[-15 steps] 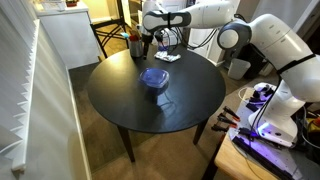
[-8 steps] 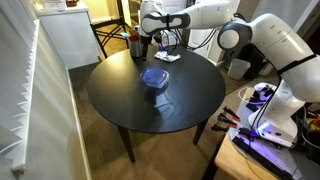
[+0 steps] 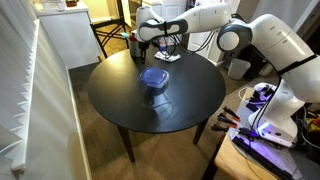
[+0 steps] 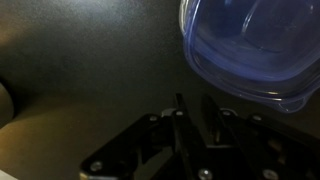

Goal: Put the blue lid on the clear bowl.

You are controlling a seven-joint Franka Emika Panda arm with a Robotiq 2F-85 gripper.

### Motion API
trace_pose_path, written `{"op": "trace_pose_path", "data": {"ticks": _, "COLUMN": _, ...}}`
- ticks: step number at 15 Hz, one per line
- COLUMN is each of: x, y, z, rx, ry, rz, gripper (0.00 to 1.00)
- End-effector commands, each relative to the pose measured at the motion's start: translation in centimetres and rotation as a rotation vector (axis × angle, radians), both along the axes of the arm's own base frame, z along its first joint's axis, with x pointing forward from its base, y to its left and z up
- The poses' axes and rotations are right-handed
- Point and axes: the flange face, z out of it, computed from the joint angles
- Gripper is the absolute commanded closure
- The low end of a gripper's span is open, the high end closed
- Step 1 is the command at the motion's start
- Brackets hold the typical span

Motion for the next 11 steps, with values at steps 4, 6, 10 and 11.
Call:
{"op": "trace_pose_path", "data": {"ticks": 4, "x": -0.8, "y": 1.6, "z": -0.4, "rx": -0.079, "ry": -0.014, "rz": 0.058, "gripper": 1.00}}
{"op": "trace_pose_path", "data": {"ticks": 6, "x": -0.3, "y": 1.7, "z": -1.1, "rx": -0.053, "ry": -0.005, "rz": 0.040, "gripper": 0.98}}
{"op": "trace_pose_path", "data": {"ticks": 10, "x": -0.4, "y": 1.9, "z": -1.1, "rx": -0.069, "ry": -0.006, "rz": 0.047, "gripper": 0.74}}
{"op": "trace_pose_path", "data": {"ticks": 11, "x": -0.4, "y": 1.8, "z": -1.1, "rx": -0.070, "ry": -0.006, "rz": 0.046, "gripper": 0.74}}
